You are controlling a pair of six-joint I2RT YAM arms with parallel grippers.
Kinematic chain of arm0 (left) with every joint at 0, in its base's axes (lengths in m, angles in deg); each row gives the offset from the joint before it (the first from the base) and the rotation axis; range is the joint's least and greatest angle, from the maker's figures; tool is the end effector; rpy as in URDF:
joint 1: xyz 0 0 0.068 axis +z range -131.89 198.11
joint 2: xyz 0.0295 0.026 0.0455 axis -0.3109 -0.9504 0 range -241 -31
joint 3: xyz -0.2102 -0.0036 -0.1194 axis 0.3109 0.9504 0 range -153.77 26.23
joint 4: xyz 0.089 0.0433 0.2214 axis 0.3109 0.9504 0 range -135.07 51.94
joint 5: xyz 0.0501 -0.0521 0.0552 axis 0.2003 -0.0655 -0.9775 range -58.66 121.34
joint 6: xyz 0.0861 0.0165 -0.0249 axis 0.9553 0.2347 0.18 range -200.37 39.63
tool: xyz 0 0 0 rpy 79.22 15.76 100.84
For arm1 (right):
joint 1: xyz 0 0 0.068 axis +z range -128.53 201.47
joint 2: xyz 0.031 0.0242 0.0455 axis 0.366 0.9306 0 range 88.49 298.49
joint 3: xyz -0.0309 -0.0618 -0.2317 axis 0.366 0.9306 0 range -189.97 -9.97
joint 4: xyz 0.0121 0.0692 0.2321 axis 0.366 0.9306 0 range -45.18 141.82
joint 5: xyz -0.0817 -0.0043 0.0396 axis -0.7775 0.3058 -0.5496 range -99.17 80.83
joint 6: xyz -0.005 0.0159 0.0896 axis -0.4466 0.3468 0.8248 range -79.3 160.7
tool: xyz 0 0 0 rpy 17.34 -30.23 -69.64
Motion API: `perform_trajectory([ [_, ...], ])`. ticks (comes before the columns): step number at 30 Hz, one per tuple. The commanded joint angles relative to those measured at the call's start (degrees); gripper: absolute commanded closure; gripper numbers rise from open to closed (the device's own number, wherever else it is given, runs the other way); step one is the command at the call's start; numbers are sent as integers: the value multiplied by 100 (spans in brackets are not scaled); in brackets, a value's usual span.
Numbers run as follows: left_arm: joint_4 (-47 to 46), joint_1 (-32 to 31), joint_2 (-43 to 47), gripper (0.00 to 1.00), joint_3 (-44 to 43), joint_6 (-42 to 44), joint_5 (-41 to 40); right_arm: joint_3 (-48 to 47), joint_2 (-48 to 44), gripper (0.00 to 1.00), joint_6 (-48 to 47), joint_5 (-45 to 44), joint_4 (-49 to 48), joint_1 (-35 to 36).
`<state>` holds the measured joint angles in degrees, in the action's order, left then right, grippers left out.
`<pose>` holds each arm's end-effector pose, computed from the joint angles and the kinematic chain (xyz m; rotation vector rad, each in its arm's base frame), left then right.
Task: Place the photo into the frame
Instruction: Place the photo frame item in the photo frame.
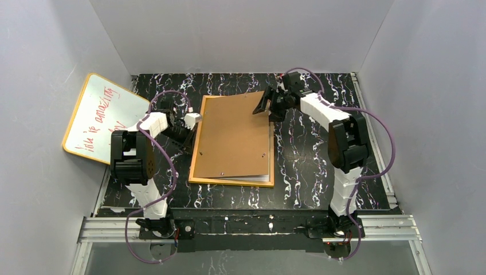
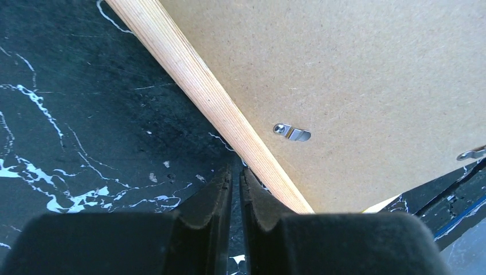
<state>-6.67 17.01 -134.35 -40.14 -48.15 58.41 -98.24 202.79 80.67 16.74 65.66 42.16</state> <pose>0.3253 -0.0434 0.1099 0.8612 2.5843 -0.5378 0.4031 0.1903 0.1724 0.1968 2.5310 1.0064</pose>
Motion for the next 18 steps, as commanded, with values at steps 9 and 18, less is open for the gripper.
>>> perform_trajectory([
  [9,290,189,23,92,-284,-107,189,-1695,485,1,-741,-1978,2231,508],
  [18,507,465,-54,89,-614,-82,249,-2248,518,1,-933,-2803,2618,645],
])
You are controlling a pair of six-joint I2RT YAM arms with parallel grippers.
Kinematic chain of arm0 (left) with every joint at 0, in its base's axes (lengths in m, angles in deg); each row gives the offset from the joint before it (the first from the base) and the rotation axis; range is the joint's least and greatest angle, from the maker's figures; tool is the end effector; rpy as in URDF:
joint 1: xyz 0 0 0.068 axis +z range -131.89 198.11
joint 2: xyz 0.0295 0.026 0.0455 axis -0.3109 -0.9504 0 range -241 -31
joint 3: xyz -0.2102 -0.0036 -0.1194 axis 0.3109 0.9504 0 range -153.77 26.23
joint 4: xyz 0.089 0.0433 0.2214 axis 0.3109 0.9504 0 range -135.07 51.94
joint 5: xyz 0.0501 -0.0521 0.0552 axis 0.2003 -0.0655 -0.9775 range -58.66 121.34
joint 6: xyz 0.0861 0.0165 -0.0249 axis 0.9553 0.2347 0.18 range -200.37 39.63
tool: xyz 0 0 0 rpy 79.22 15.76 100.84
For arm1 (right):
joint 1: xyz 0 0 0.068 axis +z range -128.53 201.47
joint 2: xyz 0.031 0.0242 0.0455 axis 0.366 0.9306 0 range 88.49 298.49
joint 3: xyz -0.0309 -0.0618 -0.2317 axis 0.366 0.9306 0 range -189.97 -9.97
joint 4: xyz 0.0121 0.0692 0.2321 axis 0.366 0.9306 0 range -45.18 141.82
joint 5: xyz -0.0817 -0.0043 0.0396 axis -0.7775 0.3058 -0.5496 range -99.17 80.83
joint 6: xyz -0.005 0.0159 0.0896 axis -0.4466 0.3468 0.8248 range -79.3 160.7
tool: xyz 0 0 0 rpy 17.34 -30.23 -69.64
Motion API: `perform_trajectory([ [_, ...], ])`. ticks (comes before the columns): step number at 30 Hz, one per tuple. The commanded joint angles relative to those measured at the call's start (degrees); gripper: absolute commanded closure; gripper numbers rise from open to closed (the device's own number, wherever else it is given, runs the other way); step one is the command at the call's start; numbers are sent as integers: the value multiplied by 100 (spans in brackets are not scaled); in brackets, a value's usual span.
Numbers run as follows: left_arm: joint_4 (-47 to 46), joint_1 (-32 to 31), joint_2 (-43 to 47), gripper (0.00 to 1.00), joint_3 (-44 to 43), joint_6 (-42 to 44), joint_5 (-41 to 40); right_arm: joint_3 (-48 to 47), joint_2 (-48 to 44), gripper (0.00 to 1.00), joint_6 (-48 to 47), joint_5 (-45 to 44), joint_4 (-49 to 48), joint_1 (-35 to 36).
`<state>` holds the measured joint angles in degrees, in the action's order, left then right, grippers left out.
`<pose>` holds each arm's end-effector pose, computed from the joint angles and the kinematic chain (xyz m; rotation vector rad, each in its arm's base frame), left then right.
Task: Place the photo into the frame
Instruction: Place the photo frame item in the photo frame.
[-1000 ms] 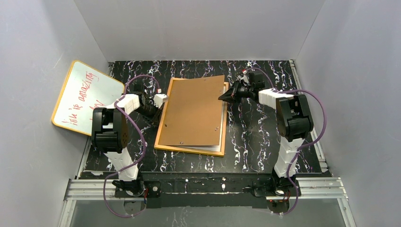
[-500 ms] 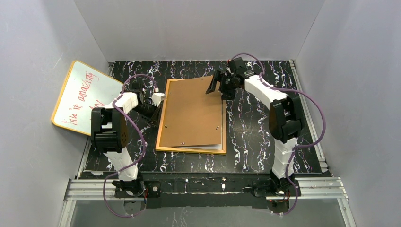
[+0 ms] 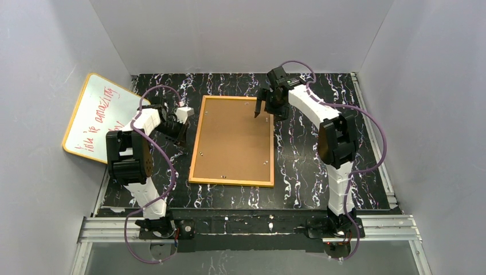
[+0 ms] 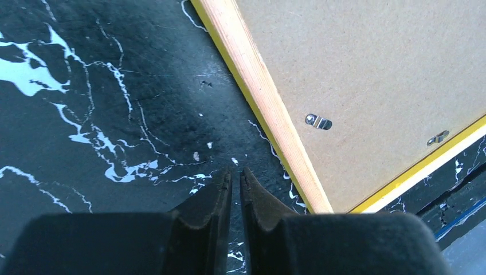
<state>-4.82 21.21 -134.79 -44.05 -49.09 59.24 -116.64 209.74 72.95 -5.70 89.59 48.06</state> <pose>0.3381 -0.0200 0.1243 0.7456 2.5795 -0.5237 0.4020 0.2067 0.1793 0.1097 2.6699 0.4300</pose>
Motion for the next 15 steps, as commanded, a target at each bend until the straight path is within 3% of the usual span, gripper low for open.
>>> perform_trajectory([
  [1,346,50,-5,88,-231,17,168,-491,-244,1,-180,-639,203,57],
  [6,441,68,35,82,-71,70,408,160,-1010,1,117,-302,-864,-4],
  [11,462,64,44,67,325,19,810,2116,-1802,1,825,1922,-2925,-201],
  [15,551,66,60,65,529,353,992,2868,-2125,5,1128,1719,-3600,330],
])
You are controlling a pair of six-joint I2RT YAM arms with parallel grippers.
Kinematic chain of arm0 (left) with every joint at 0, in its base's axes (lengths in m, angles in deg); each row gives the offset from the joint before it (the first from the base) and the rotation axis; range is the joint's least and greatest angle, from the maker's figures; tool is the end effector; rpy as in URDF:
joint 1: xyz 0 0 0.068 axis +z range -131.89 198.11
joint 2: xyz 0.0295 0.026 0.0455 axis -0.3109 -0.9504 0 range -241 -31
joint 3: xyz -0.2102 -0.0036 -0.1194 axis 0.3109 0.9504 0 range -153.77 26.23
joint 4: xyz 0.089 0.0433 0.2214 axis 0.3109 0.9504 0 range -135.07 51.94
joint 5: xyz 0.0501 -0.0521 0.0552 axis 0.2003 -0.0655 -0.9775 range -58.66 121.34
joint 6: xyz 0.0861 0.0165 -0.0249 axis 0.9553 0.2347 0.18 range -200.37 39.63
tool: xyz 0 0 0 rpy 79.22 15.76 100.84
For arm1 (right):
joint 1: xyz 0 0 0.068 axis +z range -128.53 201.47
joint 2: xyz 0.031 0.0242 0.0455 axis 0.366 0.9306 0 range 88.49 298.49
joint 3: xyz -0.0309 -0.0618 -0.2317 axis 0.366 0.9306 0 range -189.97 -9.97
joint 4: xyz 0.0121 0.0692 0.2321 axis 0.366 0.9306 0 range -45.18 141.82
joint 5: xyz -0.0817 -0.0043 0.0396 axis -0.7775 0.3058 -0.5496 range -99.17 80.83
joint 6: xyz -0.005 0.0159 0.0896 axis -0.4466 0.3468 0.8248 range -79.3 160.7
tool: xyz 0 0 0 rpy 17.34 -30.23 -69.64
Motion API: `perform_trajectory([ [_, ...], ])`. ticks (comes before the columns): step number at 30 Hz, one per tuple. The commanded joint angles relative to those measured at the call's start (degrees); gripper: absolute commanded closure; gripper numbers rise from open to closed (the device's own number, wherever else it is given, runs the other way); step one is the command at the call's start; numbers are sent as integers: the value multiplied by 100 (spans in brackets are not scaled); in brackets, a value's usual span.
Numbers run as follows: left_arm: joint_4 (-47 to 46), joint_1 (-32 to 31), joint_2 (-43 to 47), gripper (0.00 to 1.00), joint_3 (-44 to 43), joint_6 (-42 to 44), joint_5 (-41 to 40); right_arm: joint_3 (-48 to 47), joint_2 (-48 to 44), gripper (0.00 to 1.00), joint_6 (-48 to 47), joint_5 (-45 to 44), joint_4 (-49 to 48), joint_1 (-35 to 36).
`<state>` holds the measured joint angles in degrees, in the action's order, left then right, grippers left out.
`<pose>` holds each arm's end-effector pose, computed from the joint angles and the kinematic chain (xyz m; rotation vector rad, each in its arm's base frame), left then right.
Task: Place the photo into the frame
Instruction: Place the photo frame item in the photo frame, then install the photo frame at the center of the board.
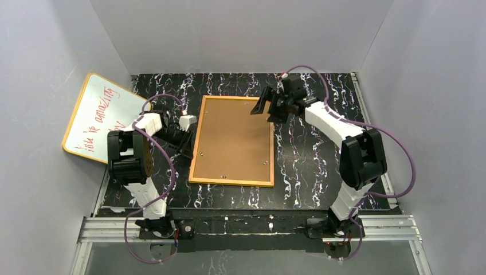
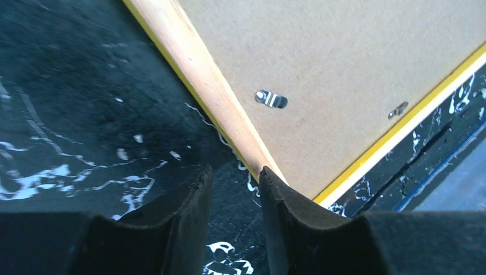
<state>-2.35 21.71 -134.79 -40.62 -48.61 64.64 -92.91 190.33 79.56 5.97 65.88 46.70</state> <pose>0.3186 -0.0249 0.1116 0.7312 2.6132 -0.6985 0.3678 0.1968 0.2261 0.1367 2.3946 0.8623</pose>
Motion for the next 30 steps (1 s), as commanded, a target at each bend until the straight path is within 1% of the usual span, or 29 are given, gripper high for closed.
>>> perform_trajectory([
  [1,332,17,50,65,197,369,466,582,-178,10,556,548,-1280,597],
  [3,422,16,-23,66,193,485,528,721,-121,17,744,498,-1470,961],
  [5,489,24,-108,69,161,539,611,750,4,20,816,459,-1568,1251],
  [9,549,23,-256,75,237,677,685,752,276,24,849,365,-1968,1680],
  [12,577,21,-389,79,285,709,665,558,663,28,872,452,-2208,1841],
  [16,569,28,-471,82,284,658,721,43,1213,34,771,556,-2140,1952],
  [19,525,27,-483,86,317,610,764,-223,1520,44,718,591,-2166,2025],
  [21,490,27,-527,89,328,539,767,-402,1742,49,703,591,-2128,2059],
  [26,424,33,-663,96,386,436,838,-833,2217,50,671,562,-1877,2195],
  [30,345,22,-606,98,455,385,883,-1008,2369,52,659,559,-1756,2330],
])
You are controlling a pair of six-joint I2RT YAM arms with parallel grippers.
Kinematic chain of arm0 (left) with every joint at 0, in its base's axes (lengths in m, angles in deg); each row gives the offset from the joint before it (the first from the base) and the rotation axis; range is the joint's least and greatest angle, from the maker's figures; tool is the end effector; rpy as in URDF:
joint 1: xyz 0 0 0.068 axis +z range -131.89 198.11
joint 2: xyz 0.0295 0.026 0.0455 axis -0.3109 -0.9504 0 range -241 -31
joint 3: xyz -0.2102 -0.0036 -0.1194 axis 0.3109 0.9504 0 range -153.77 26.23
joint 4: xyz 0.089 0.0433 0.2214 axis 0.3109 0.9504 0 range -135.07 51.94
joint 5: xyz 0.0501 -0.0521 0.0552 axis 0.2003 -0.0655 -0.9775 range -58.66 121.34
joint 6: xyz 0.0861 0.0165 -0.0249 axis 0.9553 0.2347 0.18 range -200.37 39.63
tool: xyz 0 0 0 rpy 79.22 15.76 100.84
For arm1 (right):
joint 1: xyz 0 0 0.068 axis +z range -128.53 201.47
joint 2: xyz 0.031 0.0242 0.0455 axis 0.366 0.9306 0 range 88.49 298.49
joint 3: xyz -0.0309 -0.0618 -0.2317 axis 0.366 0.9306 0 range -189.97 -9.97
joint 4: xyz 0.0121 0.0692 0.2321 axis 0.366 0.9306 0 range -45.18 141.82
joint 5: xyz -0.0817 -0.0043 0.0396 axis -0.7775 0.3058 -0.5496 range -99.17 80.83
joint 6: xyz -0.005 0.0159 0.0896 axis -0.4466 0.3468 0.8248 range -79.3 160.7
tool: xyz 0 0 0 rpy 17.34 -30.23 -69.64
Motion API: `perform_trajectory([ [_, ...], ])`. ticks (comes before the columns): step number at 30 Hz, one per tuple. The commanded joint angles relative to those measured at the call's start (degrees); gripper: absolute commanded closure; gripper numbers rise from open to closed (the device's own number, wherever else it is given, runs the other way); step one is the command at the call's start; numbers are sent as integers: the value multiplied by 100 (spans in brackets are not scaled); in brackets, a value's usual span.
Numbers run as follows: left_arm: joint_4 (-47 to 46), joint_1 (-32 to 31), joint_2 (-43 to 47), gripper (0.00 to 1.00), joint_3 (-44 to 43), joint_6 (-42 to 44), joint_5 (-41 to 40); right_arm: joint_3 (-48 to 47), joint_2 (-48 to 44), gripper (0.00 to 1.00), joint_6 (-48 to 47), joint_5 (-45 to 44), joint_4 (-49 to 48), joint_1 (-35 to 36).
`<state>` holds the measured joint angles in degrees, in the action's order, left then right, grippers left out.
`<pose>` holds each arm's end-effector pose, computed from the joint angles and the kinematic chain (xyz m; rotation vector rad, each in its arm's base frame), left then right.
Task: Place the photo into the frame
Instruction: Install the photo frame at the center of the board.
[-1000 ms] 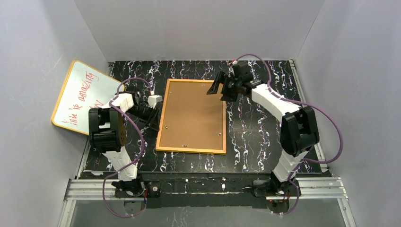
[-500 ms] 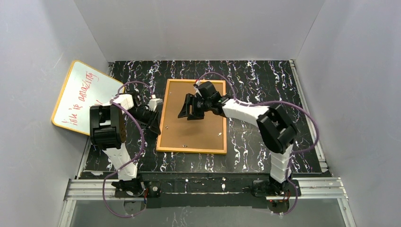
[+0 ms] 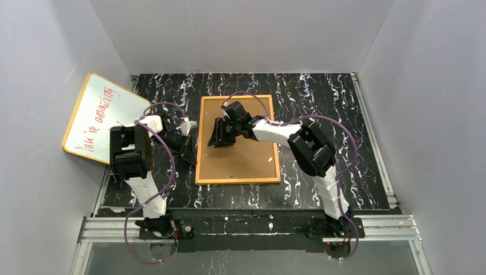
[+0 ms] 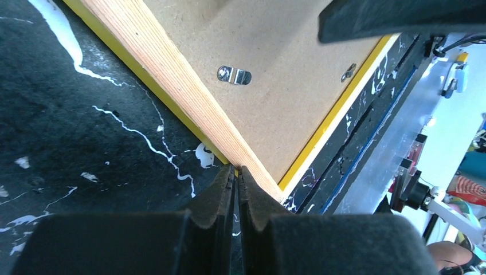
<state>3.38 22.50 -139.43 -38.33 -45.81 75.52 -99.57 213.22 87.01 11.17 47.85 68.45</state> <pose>0.2949 -0.0345 0.0885 0.6880 2.6381 -1.0617 0.3127 0.3766 0.1307 -0.2327 2.5003 1.1920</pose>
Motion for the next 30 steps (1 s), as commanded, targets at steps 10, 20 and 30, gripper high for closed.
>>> perform_trajectory([
  [10,-467,-50,-99,99,323,-25,-355,-327,215,55,-148,-1,184,267],
  [20,-553,-52,-31,99,236,-225,-367,-374,458,58,-84,212,187,341],
  [30,-591,-51,-35,98,161,-319,-298,-452,568,58,-32,304,170,482],
])
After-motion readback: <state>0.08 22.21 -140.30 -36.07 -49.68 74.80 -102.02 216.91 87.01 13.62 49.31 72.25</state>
